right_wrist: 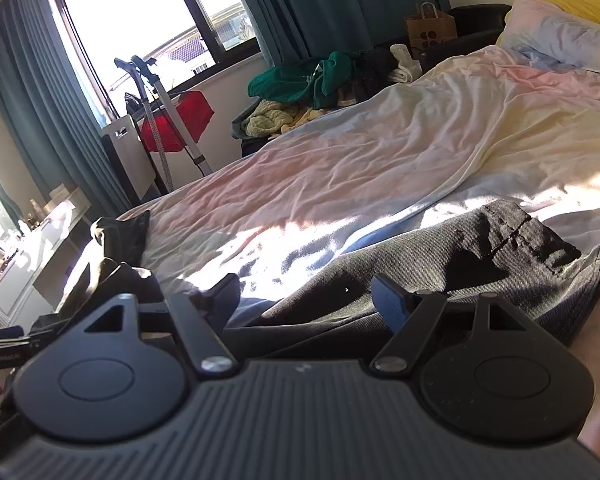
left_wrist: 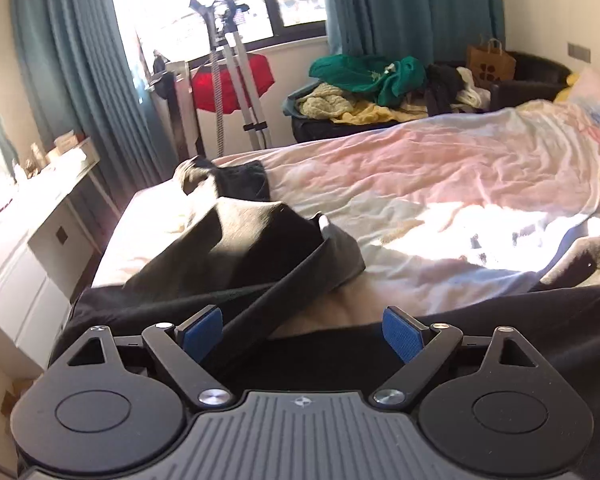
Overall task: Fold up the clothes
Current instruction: 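Release the sweatpants from both grippers and lay them flat on the bed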
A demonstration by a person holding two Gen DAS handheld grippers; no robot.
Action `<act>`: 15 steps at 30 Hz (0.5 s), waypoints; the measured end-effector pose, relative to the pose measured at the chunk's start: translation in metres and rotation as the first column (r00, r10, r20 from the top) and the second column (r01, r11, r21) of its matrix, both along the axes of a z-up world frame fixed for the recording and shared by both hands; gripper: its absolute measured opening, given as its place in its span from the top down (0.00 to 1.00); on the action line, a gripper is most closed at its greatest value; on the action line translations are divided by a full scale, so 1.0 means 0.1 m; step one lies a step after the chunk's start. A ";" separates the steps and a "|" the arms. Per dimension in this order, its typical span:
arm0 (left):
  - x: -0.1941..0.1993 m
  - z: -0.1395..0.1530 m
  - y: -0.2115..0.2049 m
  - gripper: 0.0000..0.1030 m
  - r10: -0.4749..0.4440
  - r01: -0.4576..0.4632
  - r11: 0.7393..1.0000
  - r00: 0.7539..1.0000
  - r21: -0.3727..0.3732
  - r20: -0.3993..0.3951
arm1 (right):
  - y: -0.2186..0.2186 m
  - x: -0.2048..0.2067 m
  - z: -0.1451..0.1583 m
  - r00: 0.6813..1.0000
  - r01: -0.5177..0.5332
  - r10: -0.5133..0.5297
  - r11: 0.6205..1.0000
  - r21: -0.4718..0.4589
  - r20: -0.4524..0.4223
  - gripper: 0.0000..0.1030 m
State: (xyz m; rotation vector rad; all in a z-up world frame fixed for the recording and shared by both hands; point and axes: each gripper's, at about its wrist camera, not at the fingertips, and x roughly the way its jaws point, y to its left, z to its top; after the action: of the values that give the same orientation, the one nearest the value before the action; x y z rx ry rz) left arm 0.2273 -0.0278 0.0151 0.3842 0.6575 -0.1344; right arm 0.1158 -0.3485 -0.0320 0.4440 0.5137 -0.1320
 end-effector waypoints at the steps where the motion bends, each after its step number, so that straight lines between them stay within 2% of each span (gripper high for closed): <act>1: 0.17 -0.08 -0.13 0.12 -0.001 0.001 0.998 1.000 0.057 0.006 | 0.01 0.03 -0.01 1.000 -0.003 0.003 1.000 0.001 -0.004 0.27; 3: 0.52 -0.24 -0.37 0.12 0.015 -0.017 0.986 1.000 0.164 0.013 | 0.00 0.09 -0.05 1.000 -0.005 0.005 1.000 0.004 -0.014 0.28; 7: 1.10 -0.52 -0.70 0.12 0.022 -0.030 0.955 0.999 0.296 0.030 | -0.06 0.23 -0.19 0.999 0.005 -0.004 1.000 0.017 -0.042 0.28; 11: 1.54 -0.76 -0.87 0.12 0.041 -0.046 0.940 0.999 0.338 0.022 | -0.13 0.38 -0.32 0.997 0.016 -0.013 0.999 0.030 -0.070 0.28; 15: 1.86 -0.98 -0.92 0.15 0.103 -0.086 0.924 0.994 0.372 -0.027 | -0.19 0.52 -0.46 0.995 0.026 -0.022 0.999 0.043 -0.098 0.27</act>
State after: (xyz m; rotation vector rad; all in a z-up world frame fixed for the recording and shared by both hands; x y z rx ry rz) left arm 0.4130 -0.1194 -0.0831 0.7143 0.7476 0.0766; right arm 0.1678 -0.3679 -0.0778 0.4885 0.6085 -0.1667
